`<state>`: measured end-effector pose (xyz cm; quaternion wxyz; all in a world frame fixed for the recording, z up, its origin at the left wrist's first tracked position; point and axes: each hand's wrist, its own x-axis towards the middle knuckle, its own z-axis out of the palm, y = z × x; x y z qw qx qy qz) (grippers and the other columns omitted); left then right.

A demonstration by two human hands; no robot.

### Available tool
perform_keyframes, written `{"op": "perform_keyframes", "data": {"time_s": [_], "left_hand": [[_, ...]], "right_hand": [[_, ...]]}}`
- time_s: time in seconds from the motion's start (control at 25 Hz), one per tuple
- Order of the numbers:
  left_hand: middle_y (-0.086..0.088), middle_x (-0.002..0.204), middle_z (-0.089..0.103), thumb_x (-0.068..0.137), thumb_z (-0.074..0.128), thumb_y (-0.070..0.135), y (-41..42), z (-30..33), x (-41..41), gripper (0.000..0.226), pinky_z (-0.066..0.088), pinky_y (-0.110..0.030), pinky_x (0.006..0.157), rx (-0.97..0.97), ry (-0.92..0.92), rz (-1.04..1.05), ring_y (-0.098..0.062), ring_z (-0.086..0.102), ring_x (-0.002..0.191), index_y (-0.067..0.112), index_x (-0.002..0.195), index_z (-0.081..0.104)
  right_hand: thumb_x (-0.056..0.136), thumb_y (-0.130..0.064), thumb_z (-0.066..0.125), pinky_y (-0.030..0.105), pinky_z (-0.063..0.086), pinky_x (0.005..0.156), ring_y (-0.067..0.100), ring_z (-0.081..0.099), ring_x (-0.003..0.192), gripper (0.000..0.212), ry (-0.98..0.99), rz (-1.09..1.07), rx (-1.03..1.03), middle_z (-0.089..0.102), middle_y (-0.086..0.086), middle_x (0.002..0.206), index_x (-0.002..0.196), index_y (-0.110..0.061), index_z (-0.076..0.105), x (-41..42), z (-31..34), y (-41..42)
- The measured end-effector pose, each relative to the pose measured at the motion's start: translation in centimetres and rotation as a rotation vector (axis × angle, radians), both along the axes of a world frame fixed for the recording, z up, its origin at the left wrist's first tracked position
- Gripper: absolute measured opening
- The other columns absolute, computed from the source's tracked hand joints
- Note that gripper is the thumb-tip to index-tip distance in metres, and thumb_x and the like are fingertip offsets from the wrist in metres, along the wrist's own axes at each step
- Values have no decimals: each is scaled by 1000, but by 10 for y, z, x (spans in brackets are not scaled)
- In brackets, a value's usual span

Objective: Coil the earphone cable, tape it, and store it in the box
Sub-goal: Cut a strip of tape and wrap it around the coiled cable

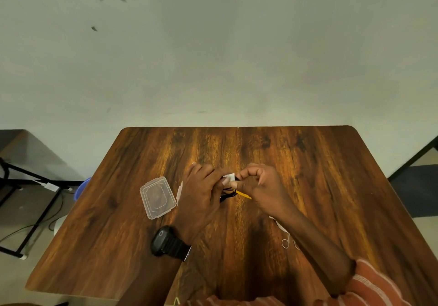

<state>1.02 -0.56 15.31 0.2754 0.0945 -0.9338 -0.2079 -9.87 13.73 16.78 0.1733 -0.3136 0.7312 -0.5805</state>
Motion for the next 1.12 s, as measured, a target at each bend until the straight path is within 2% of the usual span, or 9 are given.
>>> {"op": "perform_keyframes", "data": {"time_s": [0.24,0.4,0.6,0.68,0.76,0.84,0.92,1.04,1.12], "left_hand": [[7,82,57,98,43,39,4,22,-7,33,39,-33,71,226,-116,-58,-16,49,80,15,93,66],[-5,78,60,103,48,18,6,38,-6,27,41,-20,65,571,-214,-202,-8,51,70,1,94,66],[9,70,69,104,45,14,14,42,6,27,46,-15,65,929,-241,-210,0,62,66,1,91,65],[1,86,73,101,50,11,15,36,13,19,52,-21,75,920,-172,-236,-9,68,82,1,109,64],[1,104,73,95,57,8,16,29,18,36,53,-24,90,756,-123,-238,-10,68,100,14,131,56],[11,105,71,90,67,7,14,21,17,45,54,-21,87,325,-64,-172,-5,66,97,21,133,59],[13,100,72,88,71,9,9,13,13,37,55,-21,76,123,17,-142,0,65,87,20,123,67],[13,93,75,89,70,5,-4,6,6,26,52,-11,72,272,71,-103,5,69,83,17,112,74],[8,88,77,90,67,4,-18,2,2,22,54,-13,74,438,124,-28,-1,72,82,17,107,75]], "right_hand": [[75,-26,82,40,43,85,10,58,94,16,255,-69,40,67,-14,85,76,-33,67,-2,9,5],[77,-9,80,25,50,76,13,70,86,14,-68,55,-93,75,-2,90,78,-18,70,-8,13,12],[77,8,75,19,52,60,9,66,60,11,-291,103,-211,70,7,70,83,5,66,-1,15,16],[77,6,75,20,51,62,11,65,62,11,-413,78,-222,70,8,72,86,6,68,2,15,19],[78,0,77,27,46,66,18,61,70,11,-498,48,-192,70,11,75,86,1,70,1,11,20],[78,-5,78,29,43,67,16,60,70,8,-536,33,-135,72,4,71,82,-6,72,0,5,20],[78,-6,78,25,42,62,10,59,63,9,-556,44,-90,71,-3,63,78,-11,71,-2,-1,15],[81,-9,76,23,42,60,5,63,60,8,-567,71,-64,73,-5,66,86,-11,70,-3,-7,0],[83,-14,74,23,46,65,7,70,75,22,-599,144,-83,77,-4,86,105,-13,69,-5,-14,-16]]}}
